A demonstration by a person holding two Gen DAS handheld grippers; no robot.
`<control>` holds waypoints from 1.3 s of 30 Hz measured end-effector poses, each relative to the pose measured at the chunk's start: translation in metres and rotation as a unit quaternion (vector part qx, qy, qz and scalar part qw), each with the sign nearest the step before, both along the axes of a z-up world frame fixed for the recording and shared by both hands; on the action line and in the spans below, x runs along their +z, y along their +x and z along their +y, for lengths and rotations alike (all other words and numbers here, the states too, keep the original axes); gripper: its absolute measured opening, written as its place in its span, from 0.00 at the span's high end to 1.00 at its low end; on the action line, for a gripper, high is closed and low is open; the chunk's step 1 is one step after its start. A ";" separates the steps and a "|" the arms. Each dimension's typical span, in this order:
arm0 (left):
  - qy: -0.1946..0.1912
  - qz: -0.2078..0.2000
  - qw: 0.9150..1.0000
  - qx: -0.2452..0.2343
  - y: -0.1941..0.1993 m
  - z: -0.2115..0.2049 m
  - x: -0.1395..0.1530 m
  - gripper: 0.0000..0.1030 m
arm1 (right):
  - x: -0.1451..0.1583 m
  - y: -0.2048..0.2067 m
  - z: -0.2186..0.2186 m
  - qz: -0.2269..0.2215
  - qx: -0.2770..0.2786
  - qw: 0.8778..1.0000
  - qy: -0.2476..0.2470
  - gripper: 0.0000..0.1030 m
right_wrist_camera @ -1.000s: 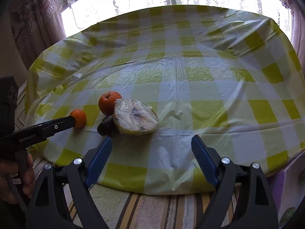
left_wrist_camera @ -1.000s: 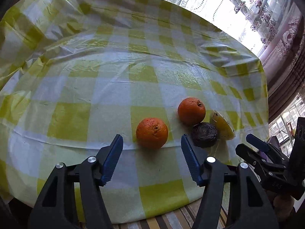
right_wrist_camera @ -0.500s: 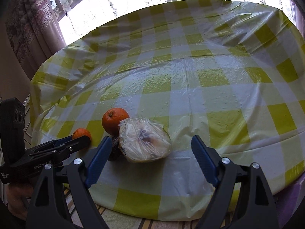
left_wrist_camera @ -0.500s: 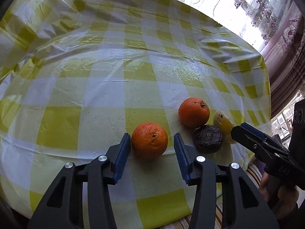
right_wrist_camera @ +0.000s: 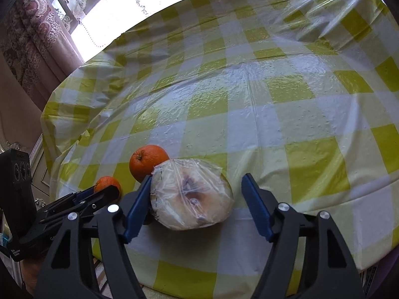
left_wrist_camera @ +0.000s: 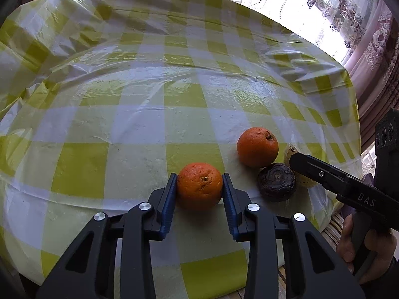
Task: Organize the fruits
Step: 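Grasp a tangerine with the left tool while the right tool grasps a wrapped cut pear half, then carry the tangerine and wrapped pear half over the purple-rimmed box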
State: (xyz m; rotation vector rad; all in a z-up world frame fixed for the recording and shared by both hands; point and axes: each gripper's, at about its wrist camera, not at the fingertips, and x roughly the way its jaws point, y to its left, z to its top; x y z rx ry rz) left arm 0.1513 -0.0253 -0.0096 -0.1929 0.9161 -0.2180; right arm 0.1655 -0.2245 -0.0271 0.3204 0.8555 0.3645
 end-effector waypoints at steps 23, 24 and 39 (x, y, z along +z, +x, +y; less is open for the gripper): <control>0.018 -0.021 0.999 0.029 -0.041 0.011 0.022 0.68 | 0.004 -0.053 -0.033 -0.011 -0.027 1.000 -0.012 0.41; 0.019 -0.022 0.999 0.030 -0.043 0.012 0.023 0.68 | 0.004 -0.055 -0.035 -0.012 -0.027 0.999 -0.012 0.41; 0.033 -0.045 0.998 0.026 -0.071 0.004 0.050 0.68 | 0.007 -0.090 -0.060 -0.016 -0.037 0.999 -0.021 0.41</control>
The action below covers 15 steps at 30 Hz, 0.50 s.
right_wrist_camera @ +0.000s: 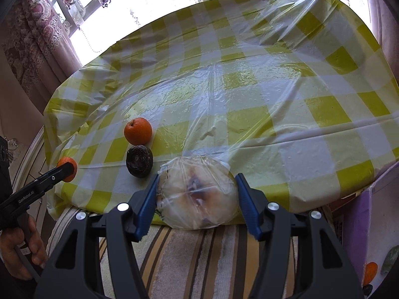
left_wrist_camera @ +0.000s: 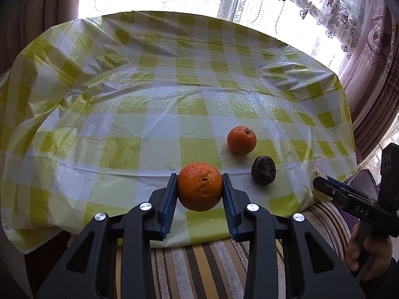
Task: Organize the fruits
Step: 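Carry the tangerine and wrapped pear half over the purple-rimmed box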
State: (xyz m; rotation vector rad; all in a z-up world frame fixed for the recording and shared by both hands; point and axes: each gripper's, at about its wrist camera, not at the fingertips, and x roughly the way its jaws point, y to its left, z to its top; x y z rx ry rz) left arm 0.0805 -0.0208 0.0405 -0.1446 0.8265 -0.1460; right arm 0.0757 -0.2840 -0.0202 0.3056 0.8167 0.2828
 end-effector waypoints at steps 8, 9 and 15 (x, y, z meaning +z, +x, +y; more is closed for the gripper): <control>0.010 -0.020 0.999 -0.024 -0.013 -0.028 0.024 0.68 | 0.005 -0.021 -0.021 -0.005 -0.012 1.000 -0.010 0.41; 0.011 -0.022 0.999 -0.028 -0.014 -0.033 0.027 0.68 | 0.005 -0.023 -0.025 -0.005 -0.015 1.000 -0.010 0.41; 0.015 -0.025 0.998 -0.053 -0.023 -0.070 0.040 0.68 | 0.009 -0.039 -0.050 -0.009 -0.030 0.999 -0.012 0.41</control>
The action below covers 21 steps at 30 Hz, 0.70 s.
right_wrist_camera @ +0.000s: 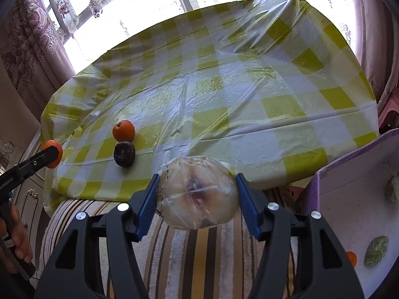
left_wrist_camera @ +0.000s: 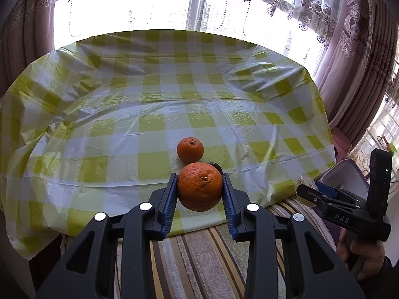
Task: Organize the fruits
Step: 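Carry the tangerine and wrapped pear half over the purple-rimmed box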
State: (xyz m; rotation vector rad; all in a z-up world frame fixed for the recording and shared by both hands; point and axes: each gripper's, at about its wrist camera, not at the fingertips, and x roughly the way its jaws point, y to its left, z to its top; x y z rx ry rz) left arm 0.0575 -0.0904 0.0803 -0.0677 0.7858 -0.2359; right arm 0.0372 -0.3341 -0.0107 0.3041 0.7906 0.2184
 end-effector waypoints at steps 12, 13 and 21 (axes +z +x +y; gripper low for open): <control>-0.008 0.037 0.994 -0.098 -0.032 -0.136 -0.018 0.68 | -0.004 -0.039 -0.070 0.012 -0.062 0.998 -0.016 0.41; -0.009 0.041 0.993 -0.110 -0.035 -0.148 -0.022 0.68 | -0.005 -0.042 -0.078 0.014 -0.070 0.997 -0.017 0.42; 0.009 0.063 0.978 -0.196 -0.061 -0.231 -0.047 0.68 | -0.022 -0.078 -0.141 0.040 -0.138 0.989 -0.033 0.42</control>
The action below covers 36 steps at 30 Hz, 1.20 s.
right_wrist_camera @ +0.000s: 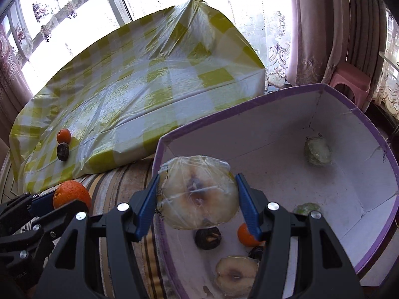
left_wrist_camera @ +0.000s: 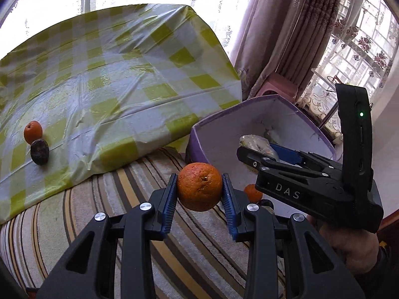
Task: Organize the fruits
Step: 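Carry the tangerine and wrapped pear half over the purple-rimmed box, then open both tools to drop the tangerine and pear half into the box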
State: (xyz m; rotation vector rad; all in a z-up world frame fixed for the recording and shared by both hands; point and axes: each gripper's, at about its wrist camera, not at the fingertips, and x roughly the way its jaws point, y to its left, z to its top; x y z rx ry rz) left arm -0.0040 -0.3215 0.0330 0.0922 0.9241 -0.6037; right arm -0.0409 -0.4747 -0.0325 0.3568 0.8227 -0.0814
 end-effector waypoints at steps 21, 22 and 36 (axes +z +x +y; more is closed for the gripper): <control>0.086 0.003 0.987 -0.138 -0.051 -0.104 -0.062 0.68 | -0.052 -0.034 -0.064 0.079 -0.098 0.990 -0.070 0.41; 0.086 0.003 0.987 -0.138 -0.051 -0.104 -0.062 0.68 | -0.053 -0.032 -0.064 0.083 -0.098 0.989 -0.075 0.41; 0.080 0.004 0.984 -0.161 -0.054 -0.112 -0.055 0.31 | -0.048 -0.026 -0.066 0.089 -0.104 0.987 -0.088 0.26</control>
